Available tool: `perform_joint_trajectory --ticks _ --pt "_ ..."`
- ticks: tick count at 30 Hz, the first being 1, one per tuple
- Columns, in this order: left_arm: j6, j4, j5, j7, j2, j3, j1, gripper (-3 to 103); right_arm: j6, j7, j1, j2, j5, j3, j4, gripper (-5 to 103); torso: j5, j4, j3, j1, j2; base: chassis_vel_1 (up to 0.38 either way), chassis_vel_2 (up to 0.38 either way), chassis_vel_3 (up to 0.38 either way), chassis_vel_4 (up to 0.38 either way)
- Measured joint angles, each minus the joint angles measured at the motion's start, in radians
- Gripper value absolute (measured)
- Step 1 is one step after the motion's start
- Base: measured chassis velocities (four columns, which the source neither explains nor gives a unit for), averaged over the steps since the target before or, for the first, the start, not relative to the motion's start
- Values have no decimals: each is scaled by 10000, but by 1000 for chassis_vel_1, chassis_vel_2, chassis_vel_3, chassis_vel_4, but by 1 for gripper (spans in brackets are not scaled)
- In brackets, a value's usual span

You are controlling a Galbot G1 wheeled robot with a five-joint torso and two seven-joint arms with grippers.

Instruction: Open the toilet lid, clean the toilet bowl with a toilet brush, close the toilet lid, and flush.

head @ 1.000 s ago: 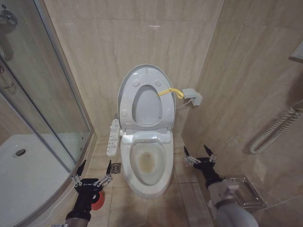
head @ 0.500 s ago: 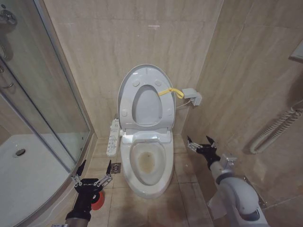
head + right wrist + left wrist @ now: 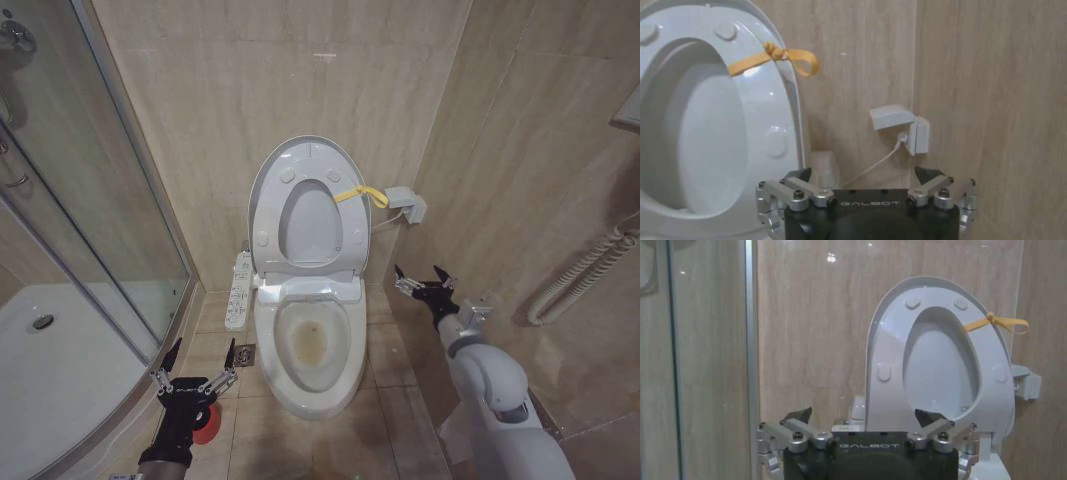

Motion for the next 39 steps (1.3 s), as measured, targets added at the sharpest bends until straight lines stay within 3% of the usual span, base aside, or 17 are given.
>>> perform_joint_trajectory --ticks 13,22,39 --pt "0 0 0 0 0 1 0 100 558 257 1938 -86 -426 -493 -2246 100 -1 2 0 0 0 0 0 0 0" --pt "0 0 0 0 0 2 0 100 1373 249 3892 -27 -587 -708 -4423 100 -2 4 0 0 0 0 0 0 0" --pt "-1 -1 0 0 0 1 0 100 3089 106 6186 116 -1465 -849 -8014 100 -2 1 0 0 0 0 0 0 0"
